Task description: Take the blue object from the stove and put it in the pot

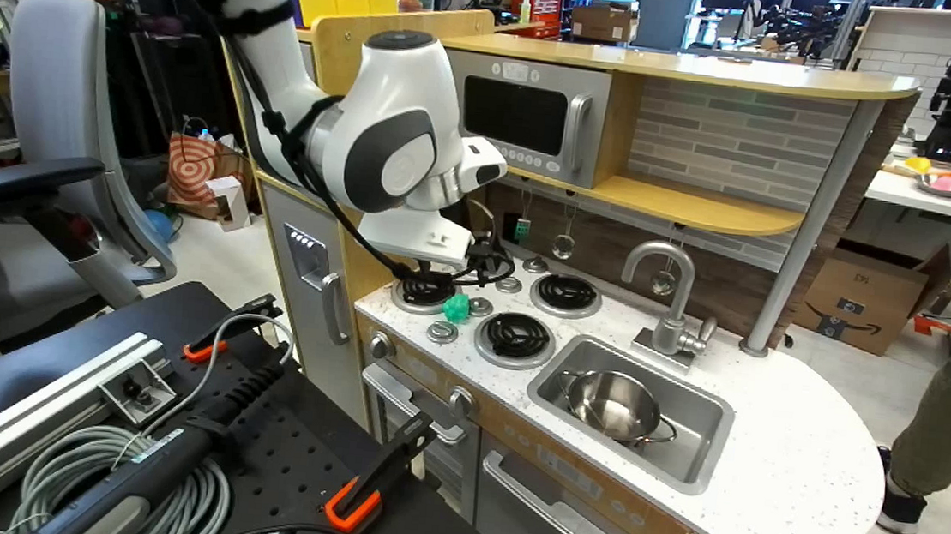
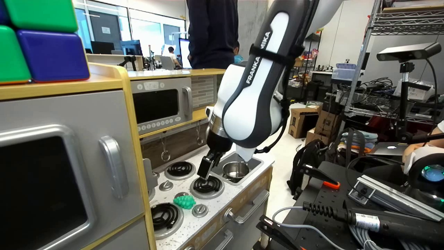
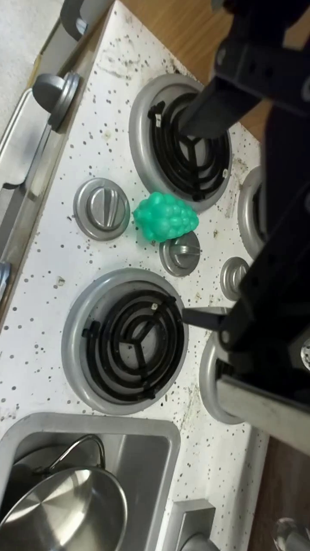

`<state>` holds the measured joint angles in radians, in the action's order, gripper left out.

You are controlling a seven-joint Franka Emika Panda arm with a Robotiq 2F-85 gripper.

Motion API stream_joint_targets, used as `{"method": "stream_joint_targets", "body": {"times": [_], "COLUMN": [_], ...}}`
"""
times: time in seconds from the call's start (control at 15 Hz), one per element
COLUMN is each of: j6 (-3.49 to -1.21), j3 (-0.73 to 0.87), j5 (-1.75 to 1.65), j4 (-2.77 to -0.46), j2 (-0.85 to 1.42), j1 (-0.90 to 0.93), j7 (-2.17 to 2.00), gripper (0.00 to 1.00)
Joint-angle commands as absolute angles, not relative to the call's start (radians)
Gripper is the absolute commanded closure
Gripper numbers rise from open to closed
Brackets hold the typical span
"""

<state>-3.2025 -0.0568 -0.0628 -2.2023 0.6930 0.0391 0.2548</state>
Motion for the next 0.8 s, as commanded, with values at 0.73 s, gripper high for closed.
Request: {"method": "stream_joint_targets", "body": {"times": [0.73], "j6": [-2.962], "j3": [0.041], "j5": [-0.079], "j4": [-1.829], "j2": [0.916], "j1": [0.169], "j7": [0.095], "gripper": [0.0]}}
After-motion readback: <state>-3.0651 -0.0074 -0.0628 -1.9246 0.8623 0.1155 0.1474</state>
